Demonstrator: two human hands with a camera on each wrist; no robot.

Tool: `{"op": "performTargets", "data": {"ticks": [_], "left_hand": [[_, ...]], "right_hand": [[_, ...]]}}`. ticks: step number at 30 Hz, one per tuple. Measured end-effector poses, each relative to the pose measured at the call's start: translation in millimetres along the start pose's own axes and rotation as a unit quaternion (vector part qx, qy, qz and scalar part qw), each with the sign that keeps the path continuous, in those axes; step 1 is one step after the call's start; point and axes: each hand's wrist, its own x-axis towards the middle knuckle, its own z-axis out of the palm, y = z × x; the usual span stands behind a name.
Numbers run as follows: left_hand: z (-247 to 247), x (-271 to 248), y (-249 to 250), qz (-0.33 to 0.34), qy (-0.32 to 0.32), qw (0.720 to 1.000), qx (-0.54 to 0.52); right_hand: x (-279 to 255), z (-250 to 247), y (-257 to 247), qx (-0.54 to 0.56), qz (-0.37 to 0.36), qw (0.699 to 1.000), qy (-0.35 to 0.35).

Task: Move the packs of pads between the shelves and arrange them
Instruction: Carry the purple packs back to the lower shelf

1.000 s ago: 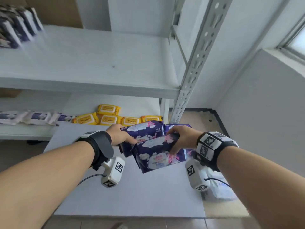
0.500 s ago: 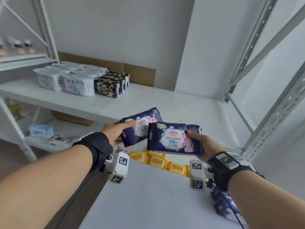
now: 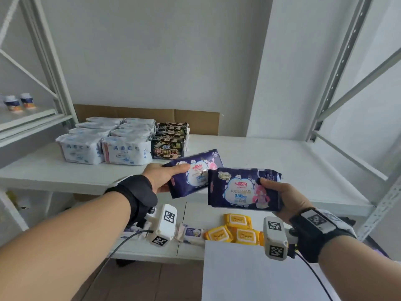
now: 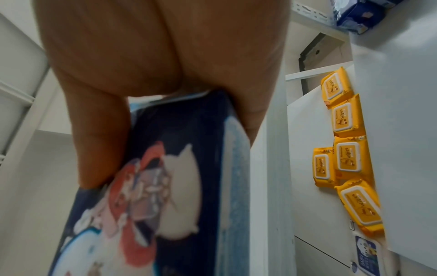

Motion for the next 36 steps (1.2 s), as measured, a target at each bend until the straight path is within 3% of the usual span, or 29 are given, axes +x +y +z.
{"op": "performTargets", "data": {"ticks": [9, 19, 29, 36], "left_hand": [[14.5, 50.5, 44.1, 0.022, -0.014, 0.999, 0.027], [22.9, 155.7, 99.2, 0.018, -0.122, 0.991, 0.043], [21.2, 285.6, 143.5, 0.039, -0.236, 0.958, 0.157], [24.3, 343.5, 154.4, 0.091, -0.22, 0.92, 0.31]], "right_hand": [[39.0, 3.3, -29.5, 0.005, -0.033, 0.999, 0.042], [115.9, 25.5, -47.0, -0.004, -0.064, 0.993, 0.103], [205.4, 66.1, -26.9, 0.048, -0.115, 0.959, 0.254], [235.2, 70.2, -27.6, 0.059, -0.117, 0.943, 0.307]]}}
